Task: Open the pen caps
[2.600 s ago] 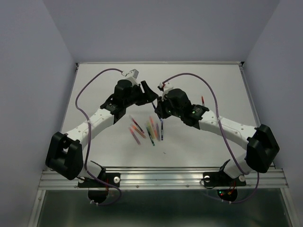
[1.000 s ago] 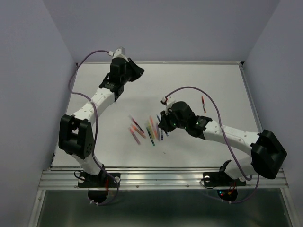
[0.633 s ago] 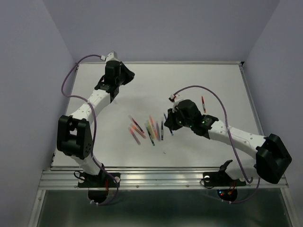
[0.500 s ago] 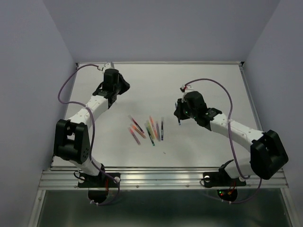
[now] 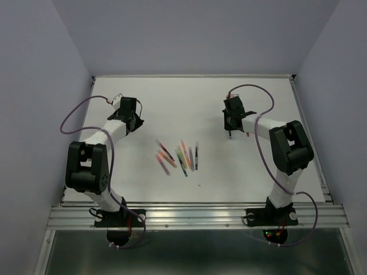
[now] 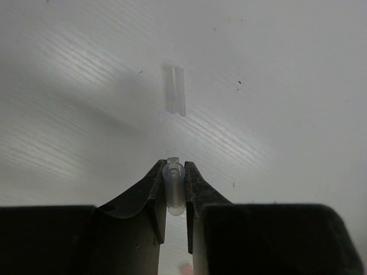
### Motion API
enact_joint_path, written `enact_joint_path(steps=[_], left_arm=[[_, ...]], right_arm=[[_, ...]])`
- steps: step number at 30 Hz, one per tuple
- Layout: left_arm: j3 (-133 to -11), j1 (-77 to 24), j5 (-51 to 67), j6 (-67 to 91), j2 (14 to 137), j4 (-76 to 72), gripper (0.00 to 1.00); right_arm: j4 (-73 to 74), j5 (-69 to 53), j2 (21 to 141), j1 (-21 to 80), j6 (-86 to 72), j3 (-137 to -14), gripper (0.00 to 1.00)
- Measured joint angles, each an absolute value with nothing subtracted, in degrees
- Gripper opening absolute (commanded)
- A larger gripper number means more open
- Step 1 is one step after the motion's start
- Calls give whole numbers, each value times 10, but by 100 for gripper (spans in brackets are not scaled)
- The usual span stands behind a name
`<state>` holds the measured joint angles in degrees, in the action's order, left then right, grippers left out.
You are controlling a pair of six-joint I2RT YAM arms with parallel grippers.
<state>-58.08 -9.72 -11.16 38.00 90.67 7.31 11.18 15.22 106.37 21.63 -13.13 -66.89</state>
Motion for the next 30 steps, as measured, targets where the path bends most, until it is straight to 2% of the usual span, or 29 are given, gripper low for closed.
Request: enact_joint_path(steps=[3, 9, 11, 14, 16, 21, 22, 26, 27, 28, 29, 30], left_arm=[[-581, -85, -116, 380, 928, 78, 0], [-581, -74, -119, 380, 963, 85, 0], [-582, -74, -119, 380, 970, 86, 0], [-583, -73, -119, 382, 983, 86, 0], [-585, -72, -120, 385, 989, 87, 0], [-595, -70, -121, 391, 1005, 88, 4], [-599, -70, -121, 391, 1009, 88, 4], [-617, -70, -120, 392, 1032, 84, 8], [-620, -70, -120, 392, 1037, 83, 13], [-626, -70, -118, 392, 1040, 83, 15], [-628, -70, -117, 392, 1042, 82, 15], [-630, -70, -116, 392, 1046, 81, 21]], right_arm=[[116, 163, 1082, 200, -114, -684, 14], [122, 178, 1097, 179, -90, -705, 26], [123, 182, 1099, 177, -86, -707, 37], [126, 189, 1102, 176, -82, -708, 44], [129, 191, 1103, 176, -81, -708, 59], [133, 181, 1101, 176, -77, -708, 76], [135, 175, 1098, 176, -77, -708, 82], [143, 153, 1068, 176, -79, -708, 92], [144, 147, 1056, 176, -79, -708, 94], [144, 138, 1044, 176, -79, -708, 100], [144, 131, 1029, 176, -81, -708, 100], [143, 124, 1016, 176, -83, -708, 100]])
